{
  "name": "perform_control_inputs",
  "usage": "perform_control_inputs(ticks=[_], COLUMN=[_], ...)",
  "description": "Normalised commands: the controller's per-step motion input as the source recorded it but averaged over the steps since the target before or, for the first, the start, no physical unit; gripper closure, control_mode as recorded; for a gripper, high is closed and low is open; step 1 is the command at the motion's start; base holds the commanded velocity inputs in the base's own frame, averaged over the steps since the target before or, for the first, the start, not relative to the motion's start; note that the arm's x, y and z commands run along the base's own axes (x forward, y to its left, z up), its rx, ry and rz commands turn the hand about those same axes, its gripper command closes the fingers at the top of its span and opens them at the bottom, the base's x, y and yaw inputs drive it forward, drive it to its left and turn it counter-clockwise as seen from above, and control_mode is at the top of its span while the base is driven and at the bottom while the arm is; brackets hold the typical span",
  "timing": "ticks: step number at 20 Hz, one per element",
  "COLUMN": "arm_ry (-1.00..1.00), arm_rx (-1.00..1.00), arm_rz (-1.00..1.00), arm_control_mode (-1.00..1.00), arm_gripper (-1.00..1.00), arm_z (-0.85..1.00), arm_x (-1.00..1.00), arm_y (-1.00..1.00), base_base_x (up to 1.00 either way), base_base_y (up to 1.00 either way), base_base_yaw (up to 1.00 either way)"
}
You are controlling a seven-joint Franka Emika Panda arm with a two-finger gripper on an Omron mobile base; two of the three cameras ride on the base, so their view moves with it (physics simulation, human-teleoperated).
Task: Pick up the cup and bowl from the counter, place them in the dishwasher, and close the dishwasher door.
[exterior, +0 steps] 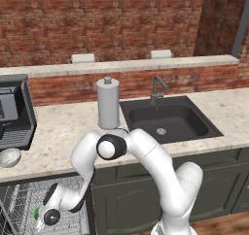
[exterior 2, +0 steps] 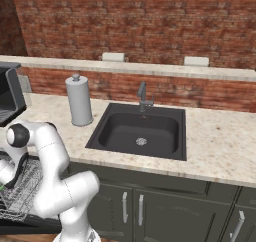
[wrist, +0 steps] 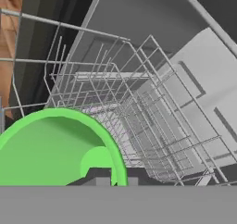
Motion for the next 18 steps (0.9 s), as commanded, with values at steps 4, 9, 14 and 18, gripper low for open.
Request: perform_control_inputs(ticks=[4,9,14,18], arm_ry=[0.07,0.06,0.05,0.03], arm_rx=[-0.01,-0.02,-0.01,-0.02], arm_rz=[0.0,0.0,0.0,0.0], arm_control_mode=[-1.0,-1.0,-1.0,-1.0], arm_gripper=[1.0,1.0,1.0,1.0], arm_z=[-0.38,-0.42,-0.47,-0.35], arm_x=[0.15,0.11,0.1,0.11], arm_y=[0.44,0.36,0.23,0.11], base_base_x=[0.0,0.0,0.0,0.0], base_base_y=[0.0,0.0,0.0,0.0], base_base_yaw=[0.0,0.0,0.0,0.0])
